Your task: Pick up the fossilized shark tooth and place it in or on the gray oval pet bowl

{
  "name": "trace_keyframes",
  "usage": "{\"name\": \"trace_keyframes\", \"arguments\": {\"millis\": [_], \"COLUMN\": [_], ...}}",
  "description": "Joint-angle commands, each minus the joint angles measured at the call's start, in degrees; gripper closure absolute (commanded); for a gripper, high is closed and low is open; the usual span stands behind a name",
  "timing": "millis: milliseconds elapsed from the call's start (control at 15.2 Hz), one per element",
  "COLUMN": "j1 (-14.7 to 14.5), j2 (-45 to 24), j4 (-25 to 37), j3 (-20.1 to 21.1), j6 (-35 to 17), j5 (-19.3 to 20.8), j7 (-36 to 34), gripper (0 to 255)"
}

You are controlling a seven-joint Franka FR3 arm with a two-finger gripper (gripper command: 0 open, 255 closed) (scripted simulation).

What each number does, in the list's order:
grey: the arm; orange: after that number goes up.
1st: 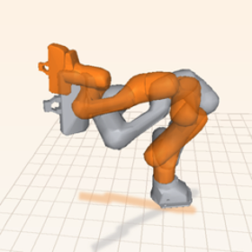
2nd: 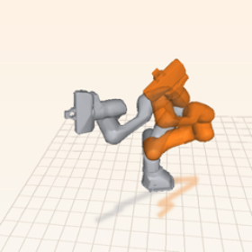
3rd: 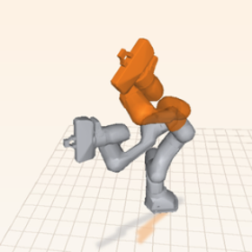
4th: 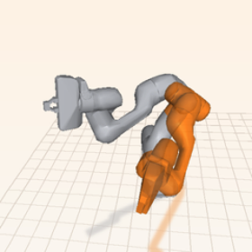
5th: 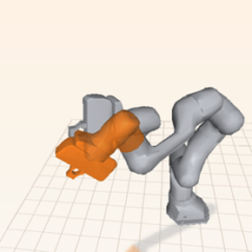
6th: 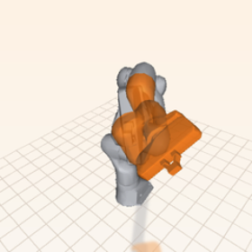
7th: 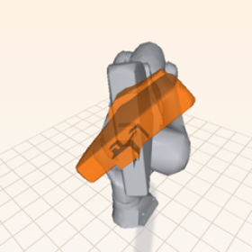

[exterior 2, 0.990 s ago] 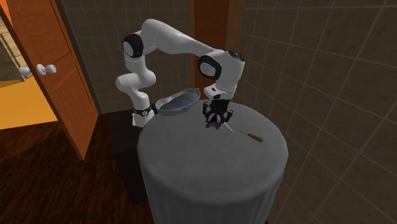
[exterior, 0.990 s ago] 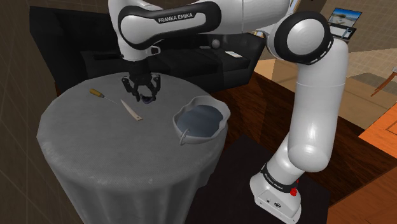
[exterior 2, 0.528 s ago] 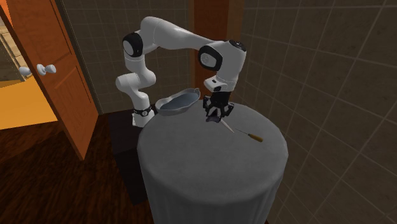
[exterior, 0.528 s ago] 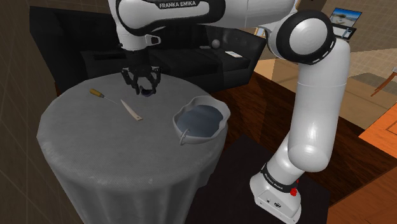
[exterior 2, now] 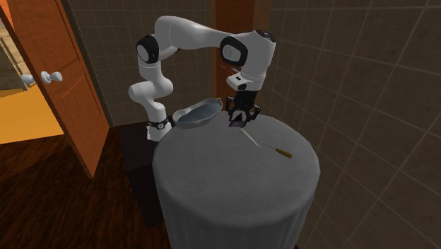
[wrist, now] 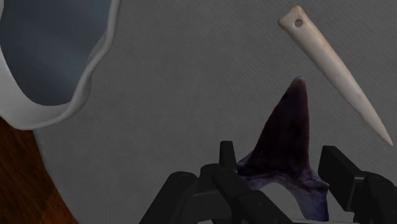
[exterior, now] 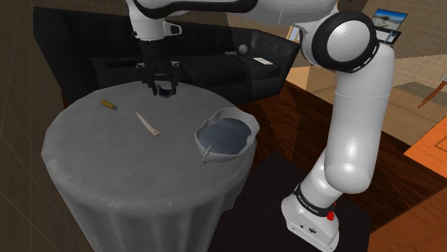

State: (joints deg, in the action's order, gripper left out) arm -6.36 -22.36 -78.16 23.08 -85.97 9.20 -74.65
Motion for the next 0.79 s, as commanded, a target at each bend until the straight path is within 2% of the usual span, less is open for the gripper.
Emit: {"name": "trace_keyframes", "arguments": {"millis": [0,726], "j1": [-0.3,-2.1], "j2": [-0.2,-2.7], "j4": [1.9,14.2], "j3": [0.1,0.1], "j6": [1.7,11.6], "j5": [0.1,0.9], "j7": [-0.1,0.1], "gripper": [255,255]}}
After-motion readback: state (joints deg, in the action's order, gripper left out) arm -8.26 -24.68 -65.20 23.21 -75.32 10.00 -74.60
